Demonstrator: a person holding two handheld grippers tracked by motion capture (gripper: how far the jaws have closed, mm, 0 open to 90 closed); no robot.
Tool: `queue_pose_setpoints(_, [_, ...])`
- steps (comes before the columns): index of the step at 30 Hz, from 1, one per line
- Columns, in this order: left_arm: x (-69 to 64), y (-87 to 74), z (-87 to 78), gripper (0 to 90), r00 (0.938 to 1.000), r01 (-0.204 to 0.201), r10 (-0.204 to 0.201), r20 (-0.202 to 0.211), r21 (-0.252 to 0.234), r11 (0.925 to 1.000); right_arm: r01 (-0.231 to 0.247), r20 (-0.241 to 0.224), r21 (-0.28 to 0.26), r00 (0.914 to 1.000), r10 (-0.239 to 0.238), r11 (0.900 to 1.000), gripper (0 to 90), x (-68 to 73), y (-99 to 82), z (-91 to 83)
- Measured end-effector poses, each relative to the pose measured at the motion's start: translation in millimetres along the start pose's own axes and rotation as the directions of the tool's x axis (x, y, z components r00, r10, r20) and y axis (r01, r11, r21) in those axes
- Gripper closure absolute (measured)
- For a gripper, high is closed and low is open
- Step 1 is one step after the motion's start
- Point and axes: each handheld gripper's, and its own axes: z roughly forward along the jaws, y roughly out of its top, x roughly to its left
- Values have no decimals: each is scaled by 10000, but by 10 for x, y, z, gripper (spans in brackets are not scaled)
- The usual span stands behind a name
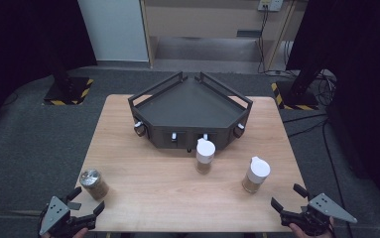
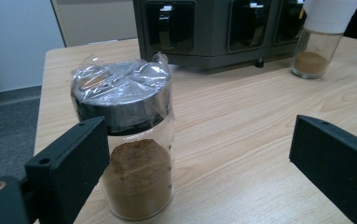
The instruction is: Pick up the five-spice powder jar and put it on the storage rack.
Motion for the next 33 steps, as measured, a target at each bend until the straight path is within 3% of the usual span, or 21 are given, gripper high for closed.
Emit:
queue_pose_setpoints(24, [25,-13,-42,37,9994,179,-172,290,-228,9996,-91,-60,-47,9999,91,9999,36,-12,-4,5])
queue_pose_setpoints(33, [-4,65,-59,37,9995,-52,57,324,-138,9999,-155,-80,-2,9998,155,9999,36,-17,-1,13])
